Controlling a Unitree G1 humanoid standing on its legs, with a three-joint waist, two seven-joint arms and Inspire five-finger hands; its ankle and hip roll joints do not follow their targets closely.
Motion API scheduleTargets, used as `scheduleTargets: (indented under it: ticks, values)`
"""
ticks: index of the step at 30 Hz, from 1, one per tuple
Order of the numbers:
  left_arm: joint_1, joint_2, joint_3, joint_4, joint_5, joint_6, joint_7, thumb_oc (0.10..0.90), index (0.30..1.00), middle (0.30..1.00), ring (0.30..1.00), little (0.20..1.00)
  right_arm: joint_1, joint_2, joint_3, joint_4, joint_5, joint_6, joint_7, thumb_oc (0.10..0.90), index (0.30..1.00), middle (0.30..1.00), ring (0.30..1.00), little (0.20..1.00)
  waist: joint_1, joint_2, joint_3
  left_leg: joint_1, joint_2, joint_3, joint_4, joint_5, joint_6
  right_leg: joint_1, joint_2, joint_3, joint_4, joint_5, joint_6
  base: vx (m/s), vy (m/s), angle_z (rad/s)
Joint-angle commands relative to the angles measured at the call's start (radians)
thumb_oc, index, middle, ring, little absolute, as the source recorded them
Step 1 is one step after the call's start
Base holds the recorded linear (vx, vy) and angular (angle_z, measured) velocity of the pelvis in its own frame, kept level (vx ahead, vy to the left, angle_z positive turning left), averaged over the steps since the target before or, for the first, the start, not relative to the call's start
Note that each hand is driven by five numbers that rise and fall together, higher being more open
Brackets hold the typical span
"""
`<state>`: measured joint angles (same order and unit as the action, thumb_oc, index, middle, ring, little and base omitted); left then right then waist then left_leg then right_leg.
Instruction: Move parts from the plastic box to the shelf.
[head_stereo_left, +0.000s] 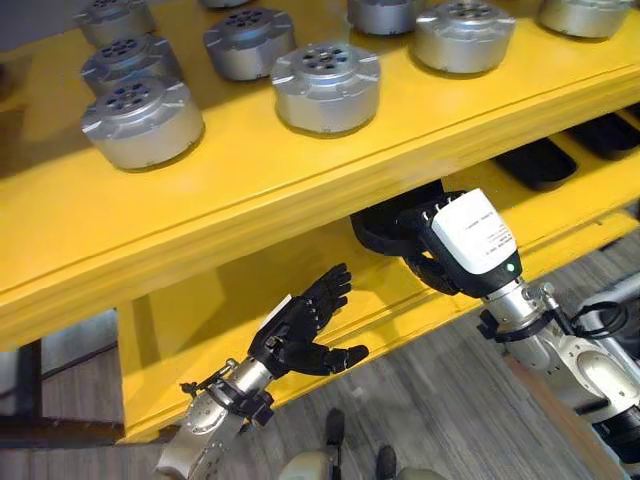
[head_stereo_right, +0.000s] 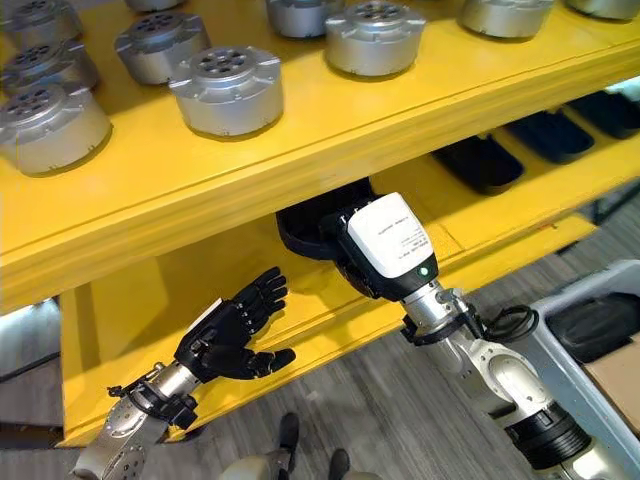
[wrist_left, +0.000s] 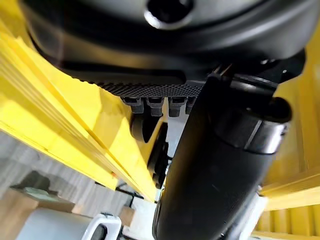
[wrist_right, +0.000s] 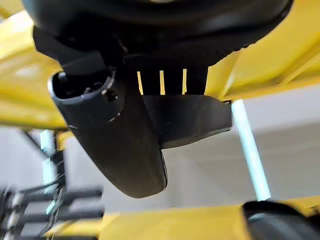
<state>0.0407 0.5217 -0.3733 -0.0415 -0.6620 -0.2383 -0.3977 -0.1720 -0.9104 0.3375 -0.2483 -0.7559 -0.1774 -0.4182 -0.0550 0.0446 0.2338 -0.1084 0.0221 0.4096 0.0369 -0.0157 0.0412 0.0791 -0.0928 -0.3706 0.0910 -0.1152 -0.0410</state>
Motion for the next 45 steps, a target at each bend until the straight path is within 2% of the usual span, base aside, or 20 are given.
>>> scheduleTargets:
  ticks: [1,2,3,4,6,9,12,13,16,19,20,22,23,26,27,30,32,38,42,45]
  values:
    - [-0.038,0.054,0.019,-0.11,-0.055,-0.069,-0.012,0.9,1.0,1.0,1.0,1.0,-0.205,0.056,-0.076,-0.072,-0.013,-0.044,-0.1,0.4,0.3,0.3,0.3,0.3,0.024,-0.044,-0.02,0.073,0.045,-0.142,0.119,-0.053,-0.033,-0.088,0.018,0.155,0.08,0.023,0.056,-0.07,0.14,1.36]
    - [-0.035,0.052,0.021,-0.121,-0.059,-0.06,-0.005,0.9,1.0,1.0,1.0,1.0,-0.217,0.053,-0.069,-0.074,-0.01,-0.049,-0.091,0.4,0.3,0.3,0.3,0.3,0.026,-0.047,-0.017,0.08,0.063,-0.153,0.133,-0.06,-0.041,-0.086,0.008,0.156,0.09,0.015,0.054,-0.08,0.239,0.51]
    - [-0.028,0.042,0.023,-0.136,-0.067,-0.052,0.009,0.9,1.0,1.0,1.0,1.0,-0.249,0.036,-0.045,-0.077,-0.004,-0.061,-0.085,0.4,0.3,0.3,0.3,0.3,0.028,-0.05,-0.016,0.084,0.132,-0.178,0.147,-0.003,-0.07,-0.093,-0.006,0.158,0.107,0.008,0.044,-0.08,0.277,0.33]
    - [-0.027,0.037,0.02,-0.134,-0.068,-0.056,0.013,0.9,1.0,1.0,1.0,1.0,-0.264,0.031,-0.034,-0.078,-0.002,-0.061,-0.082,0.4,0.3,0.3,0.3,0.3,0.029,-0.049,-0.016,0.087,0.162,-0.187,0.144,0.023,-0.082,-0.096,-0.011,0.158,0.119,-0.003,0.041,-0.11,0.344,0.27]
    - [-0.029,0.025,0.011,-0.12,-0.07,-0.069,0.031,0.9,1.0,1.0,1.0,1.0,-0.309,0.017,-0.005,-0.069,0.01,-0.075,-0.083,0.4,0.3,0.3,0.3,0.3,0.029,-0.043,-0.022,0.092,0.252,-0.211,0.118,0.124,-0.116,-0.12,-0.022,0.156,0.148,-0.017,0.032,-0.11,0.377,-0.04]
    - [-0.042,-0.002,-0.001,-0.071,-0.087,-0.103,0.043,0.9,1.0,1.0,1.0,1.0,-0.356,-0.012,0.019,-0.052,0.085,-0.094,-0.062,0.4,0.3,0.3,0.3,0.3,0.013,-0.025,-0.025,0.105,0.358,-0.235,0.096,0.241,-0.157,-0.171,-0.066,0.155,0.219,-0.038,0.023,-0.18,0.535,0.12]
    - [-0.056,-0.006,-0.008,-0.052,-0.099,-0.105,0.068,0.9,1.0,1.0,1.0,1.0,-0.384,-0.025,0.017,-0.02,0.08,-0.123,-0.097,0.4,0.3,0.3,0.3,0.3,0.0,0.0,-0.025,0.126,0.359,-0.216,0.072,0.21,-0.169,-0.203,-0.11,0.158,0.248,-0.037,0.043,-0.15,0.459,0.15]
    - [-0.059,-0.007,-0.015,-0.047,-0.1,-0.098,0.066,0.9,1.0,1.0,1.0,1.0,-0.384,-0.017,0.009,-0.003,0.062,-0.125,-0.096,0.4,0.3,0.3,0.3,0.3,-0.002,0.017,-0.019,0.132,0.354,-0.214,0.058,0.195,-0.18,-0.213,-0.134,0.172,0.246,-0.022,0.066,-0.13,0.417,0.32]
    - [-0.052,-0.008,-0.031,-0.045,-0.103,-0.078,0.074,0.9,1.0,1.0,1.0,1.0,-0.423,0.013,0.024,0.031,0.047,-0.096,-0.058,0.4,0.3,0.3,0.3,0.3,0.008,0.03,-0.004,0.132,0.306,-0.206,0.06,0.105,-0.166,-0.202,-0.174,0.187,0.219,0.021,0.108,-0.07,0.375,0.27]
    - [-0.031,0.013,-0.04,-0.046,-0.106,-0.065,0.075,0.9,1.0,1.0,1.0,1.0,-0.45,0.055,0.048,0.075,0.04,-0.052,-0.005,0.4,0.3,0.3,0.3,0.3,0.038,0.002,0.007,0.127,0.253,-0.169,0.099,0.013,-0.142,-0.167,-0.233,0.14,0.133,0.127,0.153,-0.03,0.157,0.19]
    - [0.004,0.013,-0.028,-0.055,-0.093,-0.084,0.087,0.9,1.0,1.0,1.0,1.0,-0.456,0.08,0.064,0.065,0.05,-0.055,0.032,0.4,0.3,0.3,0.3,0.3,0.073,-0.014,0.005,0.155,0.248,-0.099,0.097,-0.028,-0.146,-0.15,-0.286,0.027,0.093,0.186,0.186,-0.02,0.085,-0.03]
    - [0.024,0.011,-0.021,-0.072,-0.067,-0.091,0.11,0.9,1.0,1.0,1.0,1.0,-0.468,0.097,0.075,0.057,0.051,-0.06,0.07,0.4,0.3,0.3,0.3,0.3,0.095,-0.022,0.011,0.174,0.254,-0.059,0.084,-0.035,-0.146,-0.148,-0.309,-0.031,0.078,0.216,0.205,-0.07,0.042,-0.65]
    - [0.027,0.022,-0.026,-0.082,-0.067,-0.102,0.143,0.9,1.0,1.0,1.0,1.0,-0.47,0.092,0.09,0.052,0.08,-0.049,0.099,0.4,0.3,0.3,0.3,0.3,0.107,-0.033,0.021,0.168,0.258,-0.059,0.079,-0.038,-0.144,-0.147,-0.312,-0.028,0.079,0.208,0.215,-0.09,-0.012,-0.91]
    - [0.008,0.03,-0.038,-0.076,-0.065,-0.112,0.119,0.9,1.0,1.0,1.0,1.0,-0.44,0.085,0.089,0.035,0.062,-0.014,0.1,0.4,0.3,0.3,0.3,0.3,0.1,-0.04,0.029,0.132,0.261,-0.097,0.076,-0.008,-0.133,-0.148,-0.314,0.028,0.094,0.199,0.201,-0.12,-0.11,0.1]
    - [-0.001,0.036,-0.051,-0.082,-0.082,-0.106,0.077,0.9,1.0,1.0,1.0,1.0,-0.4,0.063,0.073,0.013,0.061,0.023,0.095,0.4,0.3,0.3,0.3,0.3,0.086,-0.036,0.032,0.117,0.261,-0.156,0.062,0.009,-0.133,-0.143,-0.302,0.108,0.113,0.174,0.197,-0.05,-0.16,1.0]
    - [-0.009,0.068,-0.067,-0.089,-0.114,-0.091,0.039,0.9,1.0,1.0,1.0,1.0,-0.296,-0.003,0.019,-0.023,0.101,0.048,0.085,0.4,0.3,0.3,0.3,0.3,0.052,-0.034,0.026,0.088,0.261,-0.262,0.038,0.045,-0.144,-0.131,-0.249,0.223,0.126,0.109,0.198,-0.02,-0.147,1.8]
    - [0.004,0.094,-0.051,-0.09,-0.132,-0.099,0.031,0.9,1.0,1.0,1.0,1.0,-0.273,-0.039,0.001,-0.028,0.129,0.027,0.082,0.4,0.3,0.3,0.3,0.3,0.049,-0.038,0.03,0.074,0.277,-0.272,0.038,0.06,-0.163,-0.116,-0.218,0.217,0.098,0.088,0.2,-0.05,-0.132,1.3]
    - [0.001,0.073,-0.033,-0.105,-0.151,-0.07,0.002,0.9,1.0,1.0,1.0,1.0,-0.314,-0.071,0.021,0.001,0.169,0.088,0.145,0.4,0.3,0.3,0.3,0.3,0.043,-0.035,0.05,0.082,0.3,-0.293,0.018,0.1,-0.178,-0.105,-0.171,0.23,0.092,0.074,0.174,-0.02,-0.065,-0.21]
    - [-0.009,0.067,-0.037,-0.109,-0.162,-0.07,0.007,0.9,1.0,1.0,1.0,1.0,-0.316,-0.07,0.017,0.029,0.15,0.098,0.152,0.4,0.3,0.3,0.3,0.3,0.025,-0.03,0.06,0.091,0.303,-0.273,0.015,0.099,-0.181,-0.121,-0.166,0.247,0.097,0.076,0.172,-0.02,-0.015,-0.15]
    - [-0.039,0.062,-0.042,-0.108,-0.164,-0.065,0.02,0.9,1.0,1.0,1.0,1.0,-0.347,-0.055,0.024,0.052,0.124,0.121,0.166,0.4,0.3,0.3,0.3,0.3,0.0,-0.034,0.076,0.091,0.312,-0.232,0.013,0.09,-0.185,-0.157,-0.185,0.28,0.056,0.129,0.2,-0.11,-0.05,-0.3]
